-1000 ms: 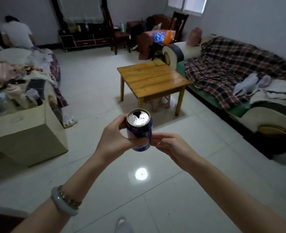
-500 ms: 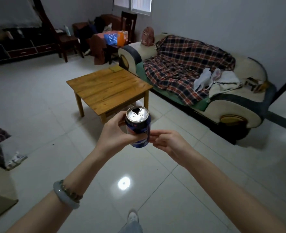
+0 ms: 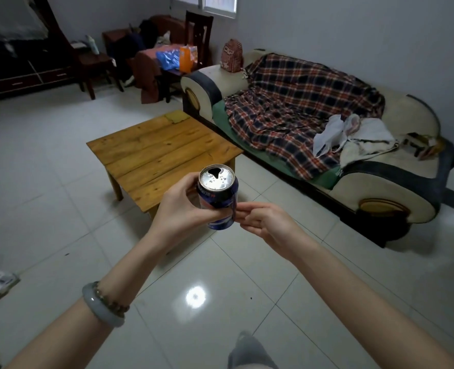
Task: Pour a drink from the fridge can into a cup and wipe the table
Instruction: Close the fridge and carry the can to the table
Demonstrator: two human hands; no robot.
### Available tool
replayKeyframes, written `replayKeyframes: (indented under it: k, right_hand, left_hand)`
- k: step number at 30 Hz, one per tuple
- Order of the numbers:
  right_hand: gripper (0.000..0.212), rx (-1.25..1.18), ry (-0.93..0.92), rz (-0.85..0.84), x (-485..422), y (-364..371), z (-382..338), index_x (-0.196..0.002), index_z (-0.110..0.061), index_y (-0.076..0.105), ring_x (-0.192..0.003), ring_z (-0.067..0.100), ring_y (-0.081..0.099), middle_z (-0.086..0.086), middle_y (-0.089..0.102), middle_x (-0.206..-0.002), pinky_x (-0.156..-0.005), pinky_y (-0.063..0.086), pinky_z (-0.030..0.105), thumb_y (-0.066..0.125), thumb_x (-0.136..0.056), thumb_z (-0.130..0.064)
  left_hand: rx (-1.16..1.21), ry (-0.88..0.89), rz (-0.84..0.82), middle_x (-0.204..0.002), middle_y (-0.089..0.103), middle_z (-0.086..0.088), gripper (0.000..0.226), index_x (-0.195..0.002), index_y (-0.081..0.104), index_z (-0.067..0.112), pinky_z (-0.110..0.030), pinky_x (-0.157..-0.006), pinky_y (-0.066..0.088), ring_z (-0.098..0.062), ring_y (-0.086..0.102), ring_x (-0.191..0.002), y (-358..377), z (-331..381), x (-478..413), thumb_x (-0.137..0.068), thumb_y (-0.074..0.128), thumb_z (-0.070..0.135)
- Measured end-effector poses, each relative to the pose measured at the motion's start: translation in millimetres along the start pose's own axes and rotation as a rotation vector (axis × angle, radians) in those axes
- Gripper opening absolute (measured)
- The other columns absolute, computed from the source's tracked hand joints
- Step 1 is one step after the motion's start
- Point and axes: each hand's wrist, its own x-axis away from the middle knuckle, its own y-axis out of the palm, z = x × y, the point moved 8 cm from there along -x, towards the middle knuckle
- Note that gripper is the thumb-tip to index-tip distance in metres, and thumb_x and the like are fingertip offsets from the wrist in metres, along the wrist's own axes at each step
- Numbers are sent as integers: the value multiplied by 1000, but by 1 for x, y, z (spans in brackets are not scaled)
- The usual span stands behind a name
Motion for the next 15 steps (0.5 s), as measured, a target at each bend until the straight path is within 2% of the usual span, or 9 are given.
replayKeyframes:
  k: [9,15]
  right_hand:
    - [40,50,39,-92,-161,-35,-46,-115,-1,60,-105,21,63,13,67,-110,-97,48,33,38,-84,12]
    - [40,95,62,-190,-277,-57,-87,-107,-7,63,-104,20,64,10,68,-107,-94,50,33,38,-83,12]
  left_hand:
    - [-53,-76,92,-105,62,21,69,-113,57,26,-5,-80,41,8,56,-98,7,-60,-141,-52,90,25]
    - [-62,-136,180,-108,63,18,72,-113,57,26,-6,-82,41,6,57,-101,8,-97,-241,-50,91,21]
